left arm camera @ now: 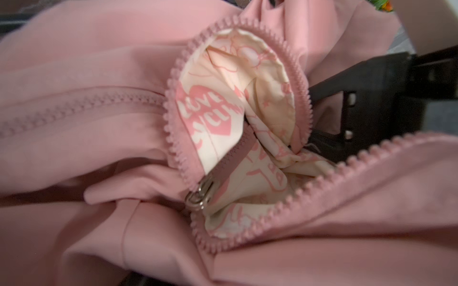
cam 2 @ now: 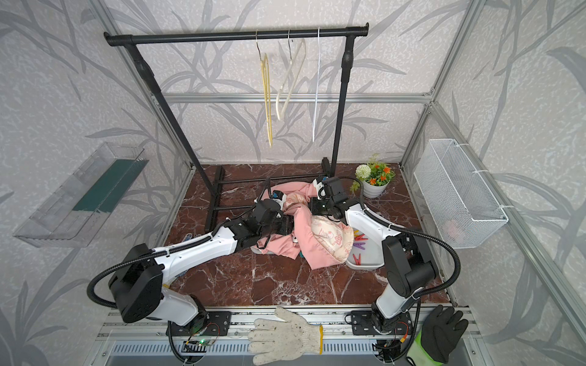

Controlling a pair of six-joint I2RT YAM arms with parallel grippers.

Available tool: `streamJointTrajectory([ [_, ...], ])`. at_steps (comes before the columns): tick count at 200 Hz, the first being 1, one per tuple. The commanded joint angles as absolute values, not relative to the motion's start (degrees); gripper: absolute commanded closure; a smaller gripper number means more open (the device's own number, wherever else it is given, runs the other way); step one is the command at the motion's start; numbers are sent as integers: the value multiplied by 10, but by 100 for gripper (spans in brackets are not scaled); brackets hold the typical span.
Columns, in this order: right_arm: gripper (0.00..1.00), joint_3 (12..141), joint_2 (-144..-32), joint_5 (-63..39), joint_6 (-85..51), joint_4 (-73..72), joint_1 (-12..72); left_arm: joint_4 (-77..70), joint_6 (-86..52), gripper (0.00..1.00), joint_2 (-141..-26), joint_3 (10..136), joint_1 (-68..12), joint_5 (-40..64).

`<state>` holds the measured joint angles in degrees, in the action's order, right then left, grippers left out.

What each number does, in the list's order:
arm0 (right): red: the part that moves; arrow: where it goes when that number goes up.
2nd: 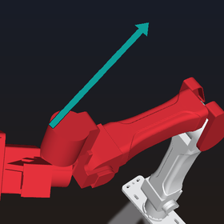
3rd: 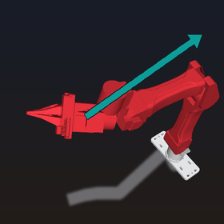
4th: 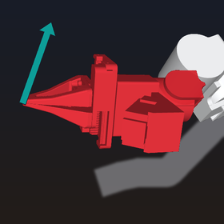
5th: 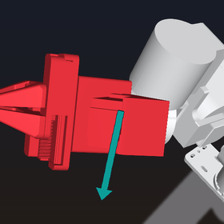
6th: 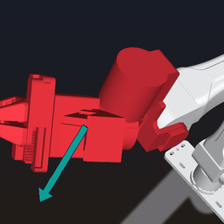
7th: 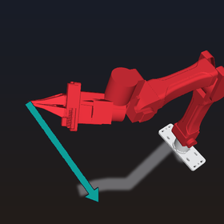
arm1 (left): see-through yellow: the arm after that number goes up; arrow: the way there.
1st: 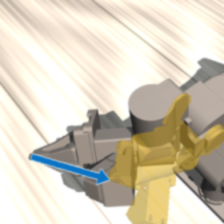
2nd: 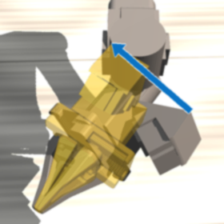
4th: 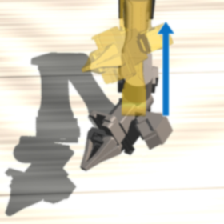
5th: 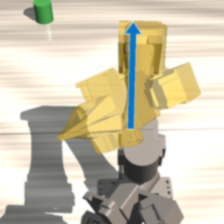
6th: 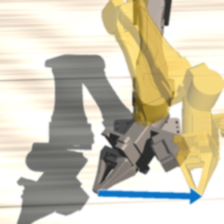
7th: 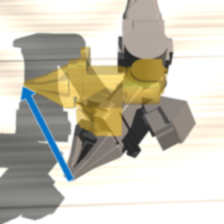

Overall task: Remove the clothespins securing jackets to the hanger
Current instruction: Adjust the jacket in the basket.

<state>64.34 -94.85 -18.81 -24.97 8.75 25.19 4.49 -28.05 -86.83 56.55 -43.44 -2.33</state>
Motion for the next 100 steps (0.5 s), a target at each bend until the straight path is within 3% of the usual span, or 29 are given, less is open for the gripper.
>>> streamJointTrajectory([
  [1, 94, 641, -950, -150, -242, 146, 255, 3, -279, 41, -898, 577, -414, 4],
  [61, 94, 649, -960, -129, -241, 161, 255, -6, -275, 40, -883, 519, -401, 20],
  [100, 94, 660, -967, -133, -248, 156, 256, 0, -266, 32, -800, 493, -402, 0],
])
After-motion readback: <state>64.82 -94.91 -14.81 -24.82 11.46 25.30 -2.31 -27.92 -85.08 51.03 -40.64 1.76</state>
